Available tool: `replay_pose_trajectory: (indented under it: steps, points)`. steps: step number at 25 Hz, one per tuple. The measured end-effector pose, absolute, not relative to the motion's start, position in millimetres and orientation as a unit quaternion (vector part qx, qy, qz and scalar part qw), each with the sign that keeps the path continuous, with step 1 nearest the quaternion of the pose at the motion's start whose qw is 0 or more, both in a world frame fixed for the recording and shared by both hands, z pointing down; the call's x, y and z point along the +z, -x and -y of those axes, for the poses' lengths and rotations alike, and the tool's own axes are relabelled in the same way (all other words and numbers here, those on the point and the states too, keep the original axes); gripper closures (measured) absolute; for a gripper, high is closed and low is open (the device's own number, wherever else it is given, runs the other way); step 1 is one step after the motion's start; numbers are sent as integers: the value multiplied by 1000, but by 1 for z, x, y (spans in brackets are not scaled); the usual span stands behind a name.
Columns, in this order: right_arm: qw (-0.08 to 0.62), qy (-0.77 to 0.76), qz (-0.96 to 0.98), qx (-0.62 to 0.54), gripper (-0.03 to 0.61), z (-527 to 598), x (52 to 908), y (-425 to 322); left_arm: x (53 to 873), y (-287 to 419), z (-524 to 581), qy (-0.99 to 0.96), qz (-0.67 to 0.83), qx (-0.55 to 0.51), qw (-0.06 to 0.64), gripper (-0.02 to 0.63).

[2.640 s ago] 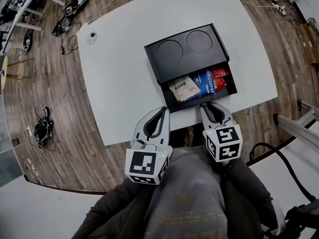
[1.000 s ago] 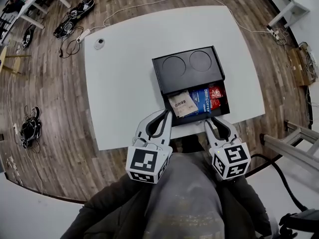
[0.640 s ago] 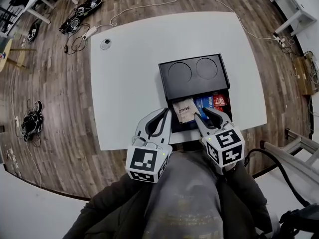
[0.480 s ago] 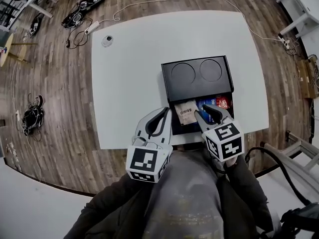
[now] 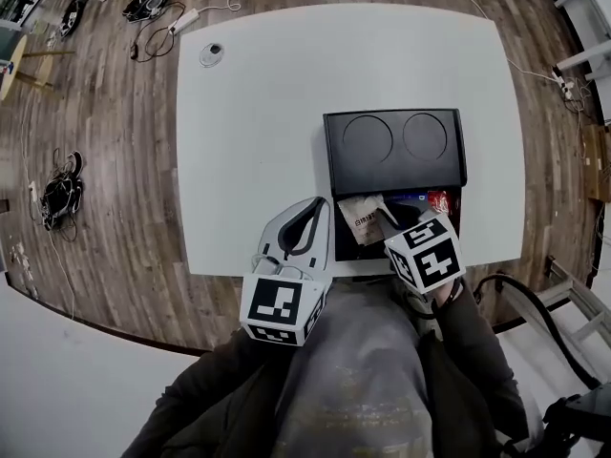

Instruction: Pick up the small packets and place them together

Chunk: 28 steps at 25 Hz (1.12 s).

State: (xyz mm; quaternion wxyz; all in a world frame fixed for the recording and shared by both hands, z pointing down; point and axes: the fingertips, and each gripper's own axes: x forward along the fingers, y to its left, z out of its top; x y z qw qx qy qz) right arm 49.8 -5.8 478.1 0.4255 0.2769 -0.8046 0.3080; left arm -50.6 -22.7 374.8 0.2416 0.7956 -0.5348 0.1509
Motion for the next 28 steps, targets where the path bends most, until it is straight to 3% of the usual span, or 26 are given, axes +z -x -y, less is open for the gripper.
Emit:
replay_pose_trajectory:
  steps: [5,19,28]
  points:
    - [408,-273,824,283,558,-1,466,-44,374,56,20,-793,539,147,241,607]
    - [297,-338,860,242,561,36,383,-47,353,56,15,-799,547,131,211,607]
    - [274,-355,843,295,561,110,395,-36,348,89,28,-763,597,126,213,607]
